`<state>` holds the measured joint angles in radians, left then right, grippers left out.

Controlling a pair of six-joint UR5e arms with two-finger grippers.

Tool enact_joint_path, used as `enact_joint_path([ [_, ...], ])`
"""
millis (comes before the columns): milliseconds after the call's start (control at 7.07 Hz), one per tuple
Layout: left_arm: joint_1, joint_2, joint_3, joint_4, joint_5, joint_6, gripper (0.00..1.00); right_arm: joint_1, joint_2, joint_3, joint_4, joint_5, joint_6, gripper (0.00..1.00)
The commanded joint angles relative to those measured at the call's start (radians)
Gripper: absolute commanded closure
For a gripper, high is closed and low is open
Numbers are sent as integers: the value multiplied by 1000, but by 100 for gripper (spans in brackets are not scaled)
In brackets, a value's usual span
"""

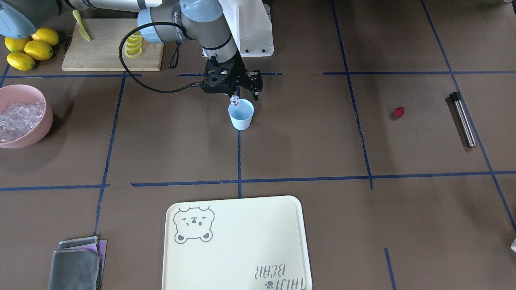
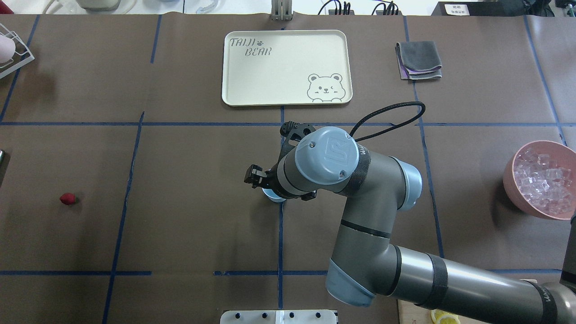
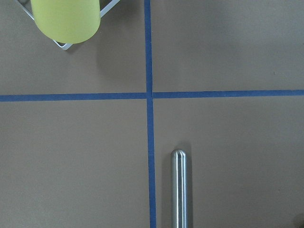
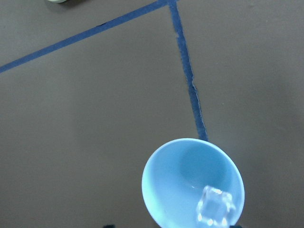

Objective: Mash ice and strawberries in cup
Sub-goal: 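Carry the ice cube with the right gripper over the light-blue cup, then open the right gripper to drop the ice cube into the cup, then move the right gripper back over the pink bowl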

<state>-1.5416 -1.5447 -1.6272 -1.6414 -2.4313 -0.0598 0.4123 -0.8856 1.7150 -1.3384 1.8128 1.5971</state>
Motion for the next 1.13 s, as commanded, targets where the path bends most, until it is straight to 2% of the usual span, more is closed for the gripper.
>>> enact_joint_path([
  [0, 0, 2, -2, 0, 0, 0, 0, -1, 0, 0, 1, 0, 4, 1],
  [142, 0, 2, -2, 0, 0, 0, 0, 2, 1, 11, 2, 5, 3, 2],
  [283, 0, 2, -2, 2, 0, 0, 0, 50, -36, 76, -13, 66, -5, 2],
  [425, 0, 21, -8, 0, 0, 2, 0, 145, -132, 141, -10, 205, -12, 1],
  [566, 0, 29, -23, 0, 0, 0, 0, 233, -238, 211, -7, 286, -60, 1],
  [708, 0, 41, -32, 0, 0, 0, 0, 293, -363, 283, -8, 336, -172, 1],
  [991, 0, 41, -33, 0, 0, 0, 0, 414, -606, 351, -1, 396, -436, 1],
])
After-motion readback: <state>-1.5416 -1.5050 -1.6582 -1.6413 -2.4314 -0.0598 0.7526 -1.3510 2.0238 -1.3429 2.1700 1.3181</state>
